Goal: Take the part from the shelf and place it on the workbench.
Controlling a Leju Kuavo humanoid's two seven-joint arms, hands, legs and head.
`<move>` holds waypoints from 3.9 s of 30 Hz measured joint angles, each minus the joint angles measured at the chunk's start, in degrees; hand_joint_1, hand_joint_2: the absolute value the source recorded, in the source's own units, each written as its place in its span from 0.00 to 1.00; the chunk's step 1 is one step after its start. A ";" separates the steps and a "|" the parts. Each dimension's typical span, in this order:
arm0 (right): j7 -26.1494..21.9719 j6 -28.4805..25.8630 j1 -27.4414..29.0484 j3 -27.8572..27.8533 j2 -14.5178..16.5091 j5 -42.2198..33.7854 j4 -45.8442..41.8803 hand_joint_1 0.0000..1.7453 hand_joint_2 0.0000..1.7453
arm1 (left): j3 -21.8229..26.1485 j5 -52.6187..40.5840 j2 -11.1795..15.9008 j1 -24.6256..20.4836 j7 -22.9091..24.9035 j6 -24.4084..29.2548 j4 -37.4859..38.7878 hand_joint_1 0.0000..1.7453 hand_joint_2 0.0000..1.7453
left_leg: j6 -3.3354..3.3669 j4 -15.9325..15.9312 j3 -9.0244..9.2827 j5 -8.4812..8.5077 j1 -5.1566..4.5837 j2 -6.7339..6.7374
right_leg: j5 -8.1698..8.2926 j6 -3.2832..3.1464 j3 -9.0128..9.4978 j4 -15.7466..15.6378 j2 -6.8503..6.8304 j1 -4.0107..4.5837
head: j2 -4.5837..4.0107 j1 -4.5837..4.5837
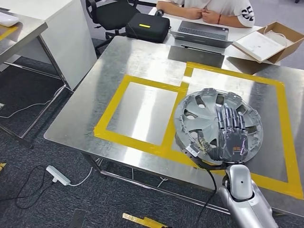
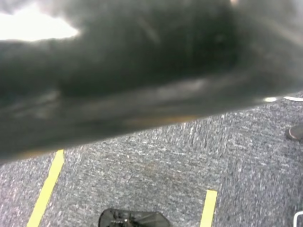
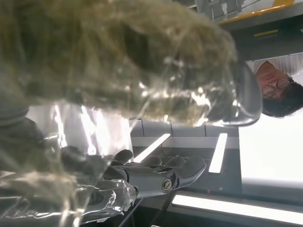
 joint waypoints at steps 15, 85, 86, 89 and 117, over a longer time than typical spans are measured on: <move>-14.77 28.89 -3.82 0.33 -2.94 -1.74 0.44 0.00 0.00 | 0.69 0.97 0.37 0.59 -0.20 -0.05 0.00 0.00 0.00 | -3.03 16.45 -7.08 -8.07 0.34 -0.01 | 7.15 -2.84 8.61 -17.01 -0.07 -0.18 | 0.00 -0.57; -54.46 4.15 30.58 -17.34 18.78 -70.69 -40.91 0.00 0.00 | 4.72 1.12 0.33 1.03 1.97 6.28 0.00 0.00 0.00 | -1.10 -2.39 7.26 -3.85 -0.14 0.13 | 9.53 -1.26 7.22 -17.37 -0.40 0.53 | 0.00 -0.87; -54.85 4.40 31.07 -17.75 19.08 -71.17 -40.88 0.00 0.00 | 4.86 1.23 0.29 1.07 1.96 6.27 0.00 0.00 0.00 | -0.56 -2.53 6.74 -3.23 -0.08 0.25 | 8.33 -0.92 6.65 -16.59 -0.30 0.45 | 0.00 -0.81; -55.72 5.49 32.25 -19.18 20.02 -72.62 -40.63 0.00 0.00 | 5.36 1.65 0.29 1.07 1.95 6.27 0.00 0.00 0.00 | 0.32 -2.62 4.43 -1.31 -0.01 0.54 | 0.24 -0.26 3.49 -7.74 -0.12 0.28 | 0.00 -0.61; -57.62 13.37 34.23 -30.74 28.81 -76.00 -34.55 0.00 0.00 | 7.69 3.31 -0.09 1.16 1.49 6.26 -0.08 0.00 0.00 | 0.18 -2.93 4.57 -0.76 -0.21 0.26 | 4.52 -1.56 10.49 -17.11 -0.23 1.38 | 0.00 -0.88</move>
